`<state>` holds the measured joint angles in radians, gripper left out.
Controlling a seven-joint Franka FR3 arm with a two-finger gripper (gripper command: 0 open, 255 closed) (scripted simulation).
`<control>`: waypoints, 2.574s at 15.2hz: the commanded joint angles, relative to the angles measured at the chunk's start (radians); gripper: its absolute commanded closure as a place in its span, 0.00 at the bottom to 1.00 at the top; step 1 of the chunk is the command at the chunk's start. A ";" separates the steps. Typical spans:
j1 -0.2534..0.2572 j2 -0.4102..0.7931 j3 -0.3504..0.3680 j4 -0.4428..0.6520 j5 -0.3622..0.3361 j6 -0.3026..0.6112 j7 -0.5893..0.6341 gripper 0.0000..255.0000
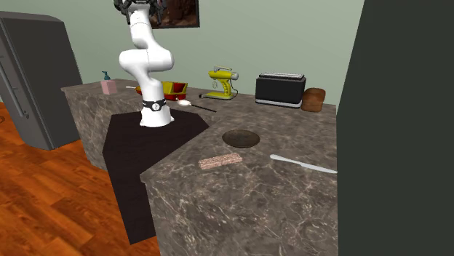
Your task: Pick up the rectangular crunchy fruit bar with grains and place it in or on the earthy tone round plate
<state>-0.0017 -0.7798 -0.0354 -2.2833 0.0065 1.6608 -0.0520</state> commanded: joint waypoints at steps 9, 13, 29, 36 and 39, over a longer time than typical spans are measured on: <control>0.091 0.215 -0.055 -0.048 -0.008 0.210 -0.248 0.00; 0.135 0.340 -0.074 -0.047 -0.004 0.305 -0.371 0.00; 0.260 0.871 -0.052 0.078 0.046 0.594 -0.836 0.00; 0.289 1.093 0.002 0.168 0.030 0.681 -0.996 0.00; 0.303 1.186 0.026 0.210 0.010 0.713 -1.053 0.00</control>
<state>0.2962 0.3688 -0.0178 -2.0943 0.0237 2.3638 -1.0845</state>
